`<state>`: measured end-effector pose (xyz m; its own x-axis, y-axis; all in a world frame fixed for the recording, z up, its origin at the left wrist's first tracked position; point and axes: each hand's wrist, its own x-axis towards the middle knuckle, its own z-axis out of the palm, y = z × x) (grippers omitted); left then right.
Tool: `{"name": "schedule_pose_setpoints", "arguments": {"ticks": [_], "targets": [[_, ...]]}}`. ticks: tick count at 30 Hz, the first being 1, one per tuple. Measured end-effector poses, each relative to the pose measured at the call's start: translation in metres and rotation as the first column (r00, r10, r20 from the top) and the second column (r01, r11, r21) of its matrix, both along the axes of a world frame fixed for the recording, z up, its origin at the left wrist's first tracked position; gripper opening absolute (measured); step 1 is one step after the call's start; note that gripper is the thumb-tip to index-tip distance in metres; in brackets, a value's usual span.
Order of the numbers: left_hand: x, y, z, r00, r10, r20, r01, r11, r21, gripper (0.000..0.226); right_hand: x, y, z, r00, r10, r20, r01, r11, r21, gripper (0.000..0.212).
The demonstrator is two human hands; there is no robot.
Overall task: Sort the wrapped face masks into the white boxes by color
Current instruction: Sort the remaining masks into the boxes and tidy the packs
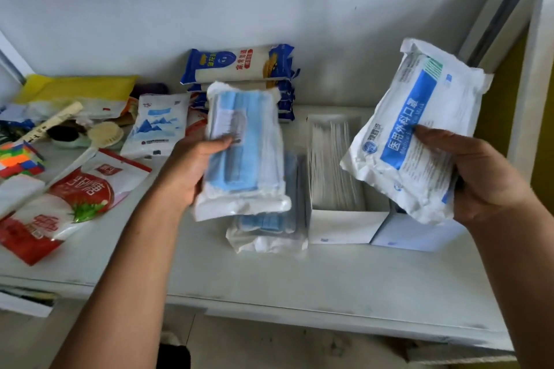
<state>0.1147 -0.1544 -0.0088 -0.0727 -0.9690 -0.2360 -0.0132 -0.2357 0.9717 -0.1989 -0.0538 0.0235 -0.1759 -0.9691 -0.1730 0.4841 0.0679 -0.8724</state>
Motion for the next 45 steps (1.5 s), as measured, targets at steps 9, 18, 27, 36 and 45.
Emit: {"name": "schedule_pose_setpoints", "arguments": {"ticks": [9,18,27,36,45], "targets": [[-0.013,-0.021,-0.054,0.975,-0.105,0.195,0.077,0.986,0.147,0.025,-0.001,0.0,-0.002,0.994,0.106,-0.001,-0.105,0.99,0.089,0.053],[-0.053,0.018,-0.035,0.79,0.389,0.473,0.004,0.768,-0.64,0.035,0.015,0.001,-0.008,0.975,0.217,-0.043,-0.213,0.974,0.076,0.041],[-0.027,0.035,0.03,0.851,-0.479,-0.213,0.509,0.852,0.118,0.084,0.05,0.022,0.009,0.659,-0.357,-0.662,-0.128,0.814,-0.566,0.022],[-0.003,0.026,0.014,0.743,-0.559,-0.368,0.633,0.766,0.115,0.05,0.059,-0.002,-0.03,0.18,-0.537,-0.824,-0.333,0.755,-0.564,0.048],[0.005,-0.013,-0.03,0.999,-0.011,0.052,0.007,0.997,0.078,0.025,-0.036,-0.009,-0.01,0.289,-0.008,-0.957,0.407,0.906,0.115,0.046]]}}
